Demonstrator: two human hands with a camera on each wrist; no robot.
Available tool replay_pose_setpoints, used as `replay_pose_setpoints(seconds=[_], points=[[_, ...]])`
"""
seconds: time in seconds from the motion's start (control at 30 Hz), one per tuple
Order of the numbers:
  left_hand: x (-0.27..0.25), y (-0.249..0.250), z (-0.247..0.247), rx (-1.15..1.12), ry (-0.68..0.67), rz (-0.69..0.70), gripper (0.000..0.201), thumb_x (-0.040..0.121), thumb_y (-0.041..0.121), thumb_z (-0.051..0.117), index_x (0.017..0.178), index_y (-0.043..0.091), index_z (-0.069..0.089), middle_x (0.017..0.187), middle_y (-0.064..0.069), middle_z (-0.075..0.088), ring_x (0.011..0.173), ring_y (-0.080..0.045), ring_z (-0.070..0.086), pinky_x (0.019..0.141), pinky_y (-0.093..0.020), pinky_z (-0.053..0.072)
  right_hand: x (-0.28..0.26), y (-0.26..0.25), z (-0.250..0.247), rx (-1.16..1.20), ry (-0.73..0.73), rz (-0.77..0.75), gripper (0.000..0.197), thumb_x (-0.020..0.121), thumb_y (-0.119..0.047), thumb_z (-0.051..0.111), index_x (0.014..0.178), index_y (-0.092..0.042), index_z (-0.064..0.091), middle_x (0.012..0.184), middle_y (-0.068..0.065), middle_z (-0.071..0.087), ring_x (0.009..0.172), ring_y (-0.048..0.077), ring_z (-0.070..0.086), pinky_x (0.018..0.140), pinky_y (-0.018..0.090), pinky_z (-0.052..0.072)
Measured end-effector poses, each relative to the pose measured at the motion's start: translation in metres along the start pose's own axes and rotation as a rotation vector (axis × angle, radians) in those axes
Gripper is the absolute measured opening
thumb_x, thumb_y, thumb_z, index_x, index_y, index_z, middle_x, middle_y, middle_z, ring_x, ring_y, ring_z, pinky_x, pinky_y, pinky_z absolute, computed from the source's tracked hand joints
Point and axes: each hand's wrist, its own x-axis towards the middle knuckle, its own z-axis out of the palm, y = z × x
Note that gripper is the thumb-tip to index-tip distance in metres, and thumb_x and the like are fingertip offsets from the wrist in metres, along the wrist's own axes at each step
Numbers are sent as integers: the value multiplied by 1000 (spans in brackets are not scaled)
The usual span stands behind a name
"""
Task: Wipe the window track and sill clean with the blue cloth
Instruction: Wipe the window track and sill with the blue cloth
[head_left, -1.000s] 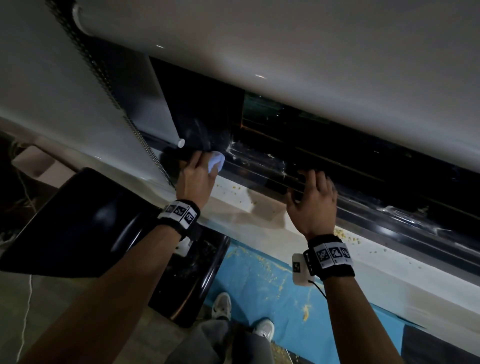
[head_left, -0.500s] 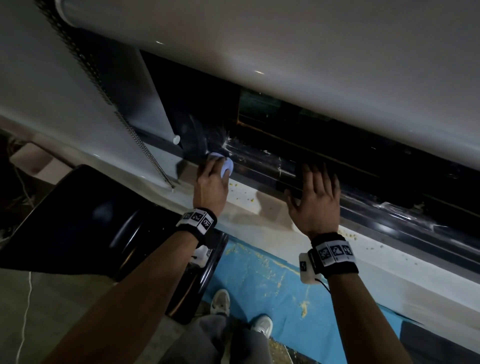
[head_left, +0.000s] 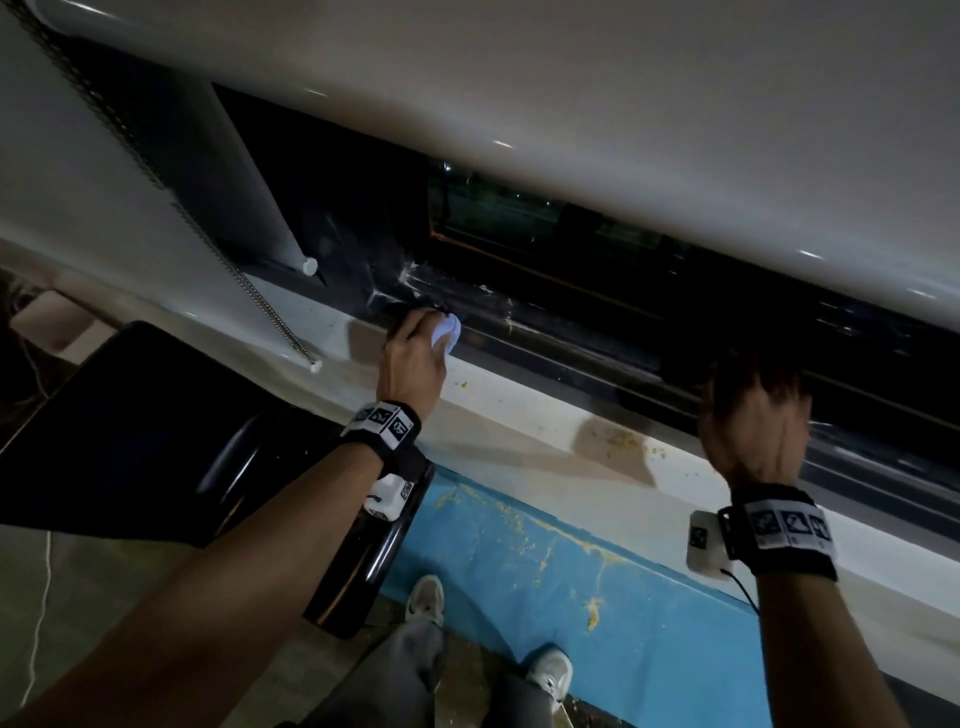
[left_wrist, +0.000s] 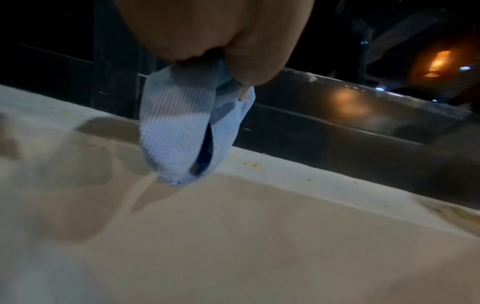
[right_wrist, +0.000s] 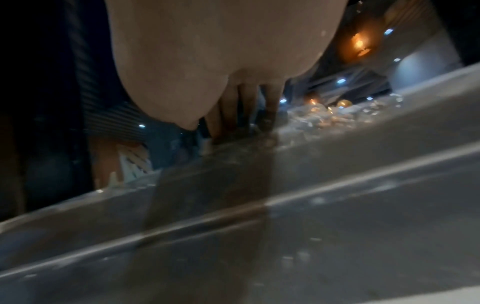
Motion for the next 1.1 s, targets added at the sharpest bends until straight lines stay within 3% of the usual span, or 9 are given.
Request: replay_pose_setpoints(seconds=[0.07,0.2,0.3,0.53,0.7,0.77,0.87,1.0,1.1], points=[[-9,15,11,-6,5,23,27,89,-4,68,113,9,75,122,-10,68,106,-31,68,95,-43,56,0,20,6,15,-59,-14,41,106,-31,35,126,-8,64,124,28,62,113,49,56,91,59,50],[-26,52,37,-23,14,21,25,92,0,69,114,10,76,124,-9,67,107,-30,67,96,-43,56,3,40,18,124,-23,-107,41,106,-27,35,122,-10,69,116,26,67,104,49,62,80,58,55],[-40,83,62,-24,22,6,25,93,2,68,116,10,75,124,-8,66,106,-31,67,94,-45,56,4,53,27,171,8,-164,34,107,-18,44,128,-11,70,119,23,69,106,48,63,82,58,54],[-73,149,109,-51,63,-44,28,91,1,69,117,10,74,128,-6,65,111,-30,65,100,-43,52,-2,52,28,208,42,-219,46,96,-13,43,135,-15,70,126,18,70,108,45,61,89,50,49],[-84,199,114,-128,-42,105,15,96,10,66,106,7,77,114,-10,69,100,-30,67,88,-38,56,-1,56,21,267,-10,-235,45,100,-8,52,141,-17,66,132,17,69,112,47,62,91,50,52],[-79,197,108,-118,-130,99,20,97,16,65,111,8,77,117,-8,69,101,-29,68,88,-39,56,-1,64,18,353,-39,-260,44,104,-8,55,146,-18,62,138,19,66,119,46,62,96,50,55],[-69,175,90,-65,-216,105,29,94,11,67,123,12,74,131,-5,67,114,-26,67,99,-40,54,0,82,10,477,-58,-139,40,110,-20,54,150,-15,58,140,25,62,120,47,62,95,51,57],[-66,163,82,-63,-89,64,24,96,10,66,117,9,77,126,-10,69,112,-23,66,104,-22,46,-6,99,7,532,-96,-44,37,111,-27,56,144,-14,64,137,23,65,119,42,65,97,44,55],[-70,173,103,-59,-24,-42,22,93,5,68,112,9,77,121,-10,69,108,-30,68,100,-39,54,-5,94,6,561,-83,-11,34,111,-25,57,142,-13,67,137,21,66,119,40,66,98,36,52]])
